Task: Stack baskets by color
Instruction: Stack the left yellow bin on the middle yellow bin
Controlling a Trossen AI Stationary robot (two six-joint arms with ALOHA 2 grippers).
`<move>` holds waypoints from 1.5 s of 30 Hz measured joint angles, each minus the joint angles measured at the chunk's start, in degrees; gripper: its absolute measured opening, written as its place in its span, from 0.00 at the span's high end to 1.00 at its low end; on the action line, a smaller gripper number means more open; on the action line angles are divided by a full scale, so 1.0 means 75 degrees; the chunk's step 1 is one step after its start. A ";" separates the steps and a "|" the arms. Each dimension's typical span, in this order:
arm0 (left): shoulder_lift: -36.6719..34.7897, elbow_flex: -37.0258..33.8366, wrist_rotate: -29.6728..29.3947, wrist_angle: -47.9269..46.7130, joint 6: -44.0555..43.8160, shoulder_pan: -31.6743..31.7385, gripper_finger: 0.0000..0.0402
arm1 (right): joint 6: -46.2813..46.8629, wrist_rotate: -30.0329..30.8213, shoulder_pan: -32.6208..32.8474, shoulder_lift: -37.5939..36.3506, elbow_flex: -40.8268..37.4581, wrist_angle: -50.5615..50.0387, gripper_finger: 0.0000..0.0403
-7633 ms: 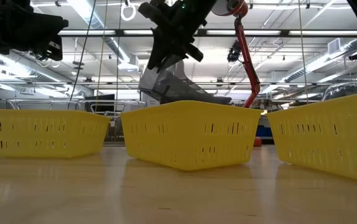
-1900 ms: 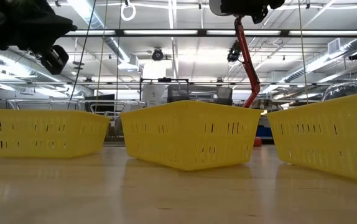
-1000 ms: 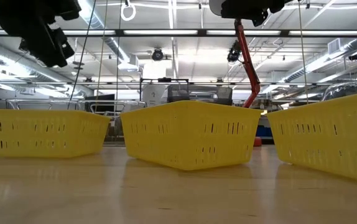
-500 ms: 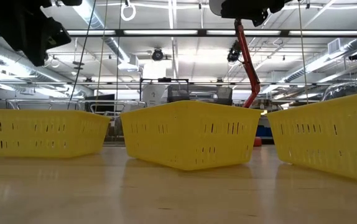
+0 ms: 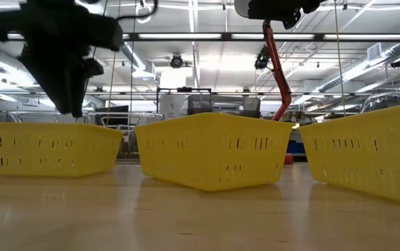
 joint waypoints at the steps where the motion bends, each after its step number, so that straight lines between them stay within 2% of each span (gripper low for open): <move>1: 0.0116 0.0000 -0.0002 -0.0032 0.0178 0.0122 0.68 | -0.0002 0.0000 0.0014 0.0000 0.0000 0.0001 0.69; 9: 0.0662 0.0000 0.0085 -0.0121 0.0871 0.0842 0.70 | -0.0021 0.0000 0.0159 0.0000 0.0000 0.0001 0.69; 18: 0.1346 -0.0060 0.0478 -0.0081 0.1166 0.0864 0.70 | -0.0052 0.0001 0.0156 0.0000 0.0000 0.0026 0.69; 25: 0.1320 0.0062 0.0544 -0.0453 0.1025 0.0806 0.74 | -0.0055 0.0003 0.0156 0.0000 0.0000 0.0048 0.69; 29: 0.1323 0.0163 0.0831 -0.0546 0.1001 0.0814 0.77 | -0.0054 0.0003 0.0155 0.0000 0.0000 0.0056 0.69; 45: 0.1507 0.0187 0.0949 -0.0209 0.1135 0.0806 0.96 | -0.0052 0.0003 0.0156 0.0000 0.0000 0.0053 0.69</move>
